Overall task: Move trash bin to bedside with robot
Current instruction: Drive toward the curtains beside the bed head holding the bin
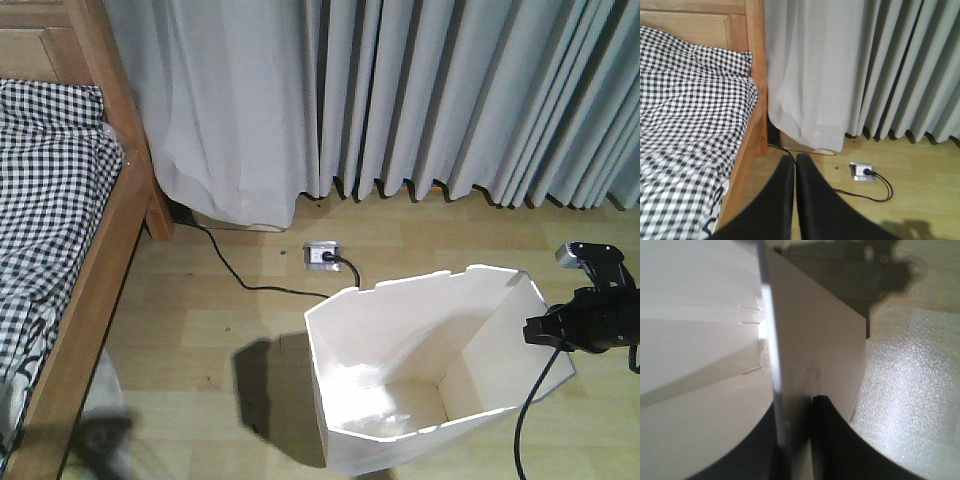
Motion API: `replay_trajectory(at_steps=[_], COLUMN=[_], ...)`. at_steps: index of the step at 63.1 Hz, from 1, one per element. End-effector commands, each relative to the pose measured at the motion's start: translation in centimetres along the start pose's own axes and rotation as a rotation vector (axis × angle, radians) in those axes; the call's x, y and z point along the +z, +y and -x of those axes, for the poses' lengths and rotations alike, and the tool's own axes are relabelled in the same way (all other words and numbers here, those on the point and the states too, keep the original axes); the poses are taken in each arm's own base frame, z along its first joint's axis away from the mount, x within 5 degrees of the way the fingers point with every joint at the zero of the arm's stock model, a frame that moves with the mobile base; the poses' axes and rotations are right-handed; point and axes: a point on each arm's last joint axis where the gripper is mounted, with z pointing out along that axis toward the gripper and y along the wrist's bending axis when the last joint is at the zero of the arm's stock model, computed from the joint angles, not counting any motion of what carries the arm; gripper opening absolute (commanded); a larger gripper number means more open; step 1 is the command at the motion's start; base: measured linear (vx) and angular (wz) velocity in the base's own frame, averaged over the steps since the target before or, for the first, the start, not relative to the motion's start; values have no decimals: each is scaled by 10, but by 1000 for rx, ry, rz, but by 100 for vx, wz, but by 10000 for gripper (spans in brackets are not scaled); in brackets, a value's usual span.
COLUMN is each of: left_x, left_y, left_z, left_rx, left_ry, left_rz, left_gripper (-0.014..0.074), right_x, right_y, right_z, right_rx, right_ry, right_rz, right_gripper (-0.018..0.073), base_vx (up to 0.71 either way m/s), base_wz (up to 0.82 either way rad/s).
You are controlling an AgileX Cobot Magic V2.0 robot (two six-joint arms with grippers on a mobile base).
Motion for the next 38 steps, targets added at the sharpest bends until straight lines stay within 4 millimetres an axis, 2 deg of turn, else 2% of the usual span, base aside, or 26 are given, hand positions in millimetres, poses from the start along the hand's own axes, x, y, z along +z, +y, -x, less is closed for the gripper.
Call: replay_trajectory(at_steps=[1,38], left_x=[-1,-1], left_y=[-1,-1], left_z=[5,5], left_rx=[-6,-6], left_ry=[-76,-76], left_rz=[-11,-11], left_gripper=[-6,-6], right_x=[-17,-17], right_y=[19,19], right_z=[19,19], right_rx=[26,26], right_ry=[-118,-118], right_rz=[148,148], right_gripper=[-5,-5], base_vx=[18,20], base_wz=[5,-1])
